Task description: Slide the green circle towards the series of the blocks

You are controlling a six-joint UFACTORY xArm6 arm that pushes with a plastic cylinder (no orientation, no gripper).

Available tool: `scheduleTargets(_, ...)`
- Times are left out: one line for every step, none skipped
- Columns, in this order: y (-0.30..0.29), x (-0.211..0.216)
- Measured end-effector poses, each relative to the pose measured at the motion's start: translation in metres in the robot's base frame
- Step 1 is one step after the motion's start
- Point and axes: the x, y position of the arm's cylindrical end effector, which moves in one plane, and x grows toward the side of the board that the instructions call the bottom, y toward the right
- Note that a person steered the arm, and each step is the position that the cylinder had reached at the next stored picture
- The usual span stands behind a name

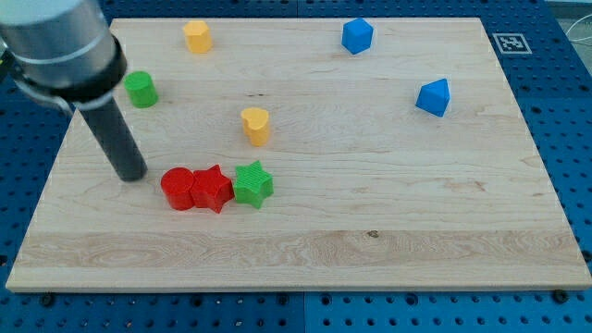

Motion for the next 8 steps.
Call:
scheduleTargets(-0.039, -0.049)
scheduleTargets(-0.079, -0.086)
scheduleTargets(-0.075, -0.119)
scheduleTargets(-0.059, -0.134)
scheduleTargets(-0.038, -0.14)
scheduleTargets(-0.019, -0.113)
scheduleTargets(-0.003, -0.09)
scheduleTargets(-0.001, -0.107)
